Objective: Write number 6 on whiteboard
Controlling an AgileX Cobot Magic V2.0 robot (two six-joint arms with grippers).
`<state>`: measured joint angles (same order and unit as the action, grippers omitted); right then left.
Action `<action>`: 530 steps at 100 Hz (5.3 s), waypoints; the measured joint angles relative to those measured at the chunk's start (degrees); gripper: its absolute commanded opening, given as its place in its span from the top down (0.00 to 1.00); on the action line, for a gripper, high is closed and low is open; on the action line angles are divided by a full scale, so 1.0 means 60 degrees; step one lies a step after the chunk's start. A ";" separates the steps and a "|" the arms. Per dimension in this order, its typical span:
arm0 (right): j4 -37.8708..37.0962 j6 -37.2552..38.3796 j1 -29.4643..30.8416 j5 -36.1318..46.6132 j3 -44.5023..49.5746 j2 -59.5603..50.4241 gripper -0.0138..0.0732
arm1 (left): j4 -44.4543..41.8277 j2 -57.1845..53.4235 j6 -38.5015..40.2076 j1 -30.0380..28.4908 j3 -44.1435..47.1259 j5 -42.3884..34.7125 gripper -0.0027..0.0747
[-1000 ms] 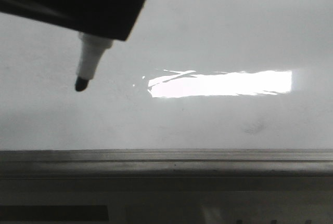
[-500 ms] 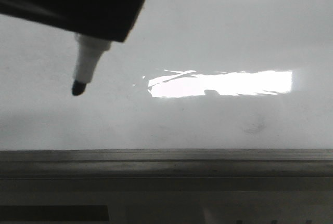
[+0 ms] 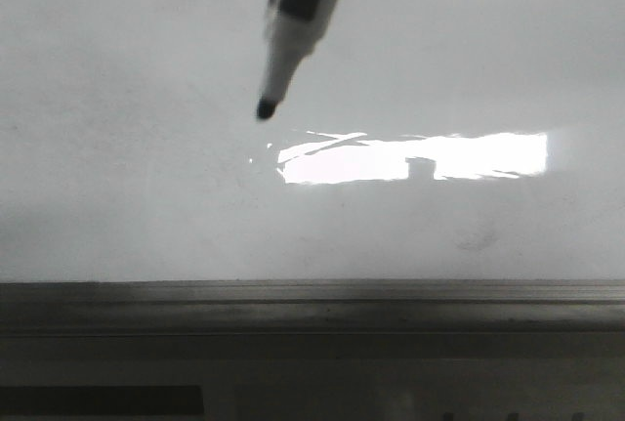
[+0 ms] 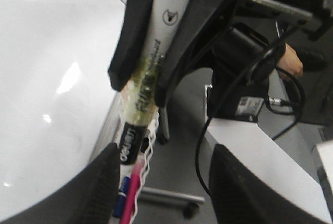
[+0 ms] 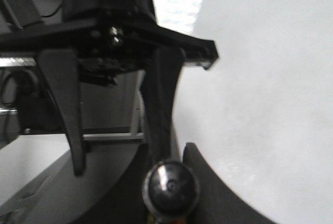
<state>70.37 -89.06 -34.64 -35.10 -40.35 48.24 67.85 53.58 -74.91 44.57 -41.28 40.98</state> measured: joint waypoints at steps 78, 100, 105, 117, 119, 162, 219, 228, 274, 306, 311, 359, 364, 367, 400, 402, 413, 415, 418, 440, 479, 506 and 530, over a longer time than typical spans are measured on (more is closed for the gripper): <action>-0.0413 -0.0502 0.0000 0.5157 0.0796 -0.0527 0.89 | 0.1454 -0.5818 0.1368 0.0000 0.3885 -0.5919 0.99; -0.0381 -0.0563 0.0000 0.6275 0.0728 -0.0262 0.89 | 0.1497 -0.5818 0.1368 0.0000 0.3885 -0.5957 0.99; -0.0381 -0.0561 -0.0056 0.6275 0.0728 -0.0183 0.89 | 0.1497 -0.5818 0.1368 0.0000 0.3885 -0.5957 0.99; -0.0381 -0.0561 -0.0091 0.6275 0.0728 0.0106 0.89 | 0.1497 -0.5818 0.1368 0.0000 0.3885 -0.5957 0.99; -0.0381 -0.0561 -0.0091 0.6275 0.0728 0.0160 0.89 | 0.1497 -0.5818 0.1368 0.0000 0.3885 -0.5934 0.99; -0.0381 -0.0568 -0.0110 0.6654 0.0728 0.0513 0.89 | 0.1497 -0.5818 0.1374 0.0000 0.3885 -0.5596 0.99; -0.0381 -0.0585 -0.0874 0.4946 0.0728 -0.0231 0.89 | 0.1497 -0.5818 0.1374 0.0000 0.3885 -0.5574 0.99; -0.0399 -0.0585 -0.0890 0.4805 0.0728 -0.0231 0.89 | 0.1497 -0.5818 0.1374 0.0000 0.3885 -0.5559 0.99; -0.5592 0.3734 -0.0912 0.4831 0.0728 -0.0849 0.89 | 0.1497 -0.5818 0.1374 0.0000 0.3885 -0.5559 0.99; -1.6459 1.4763 -0.0912 0.6388 0.0728 -0.0852 0.89 | 0.1497 -0.5818 0.1374 0.0000 0.3885 -0.5559 0.99; -1.6703 1.5003 -0.0893 0.6388 0.0728 -0.0838 0.89 | 0.1497 -0.5818 0.1374 0.0000 0.3885 -0.5559 0.99; -1.7036 1.5328 -0.0728 0.7474 0.1320 0.0241 0.89 | 0.1497 -0.5818 0.1374 0.0000 0.3885 -0.5559 0.99; -1.7040 1.5290 -0.0659 0.7651 0.1320 0.0338 0.89 | 0.1497 -0.5818 0.1374 0.0000 0.3885 -0.5559 0.99; -1.7057 1.5268 -0.0619 0.7704 0.1320 0.0386 0.89 | 0.1497 -0.5818 0.1374 0.0000 0.3885 -0.5559 0.99; -1.6269 1.5252 0.0535 0.8530 0.1320 0.0654 0.89 | 0.1497 -0.5818 0.1374 0.0000 0.3885 -0.5559 0.99; -1.6246 1.5252 0.0561 0.8552 0.1320 0.0680 0.89 | 0.1497 -0.5818 0.1374 0.0000 0.3885 -0.5559 0.99; -1.6210 1.5252 0.0579 0.8567 0.1320 0.0876 0.89 | 0.1497 -0.5818 0.1374 0.0000 0.3885 -0.5559 0.99; -1.6210 1.5252 0.0579 0.8567 0.1320 0.0902 0.89 | 0.1497 -0.5818 0.1374 0.0000 0.3885 -0.5559 0.99; -1.6210 1.5252 0.0579 0.8537 0.1339 0.0938 0.89 | 0.1497 -0.5818 0.1374 0.0000 0.3885 -0.5559 0.99; -1.6188 1.5252 0.0579 0.8136 0.1401 0.0997 0.89 | 0.1497 -0.5818 0.1374 0.0000 0.3885 -0.5559 0.99; -1.6113 1.5252 0.0446 0.8338 0.1384 0.1485 0.89 | 0.1497 -0.5818 0.1374 0.0000 0.3885 -0.5559 0.99; -1.5929 1.5252 -0.0897 0.7167 0.1384 0.1581 0.89 | 0.1497 -0.5818 0.1374 0.0000 0.3885 -0.5559 0.99; -1.5411 1.5269 -0.1516 0.6083 0.1418 0.1560 0.89 | 0.1497 -0.5818 0.1374 0.0000 0.3885 -0.5559 0.99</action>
<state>-22.10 2.56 -43.73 1.40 -31.84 57.60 76.84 18.67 -66.67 44.57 -17.97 7.63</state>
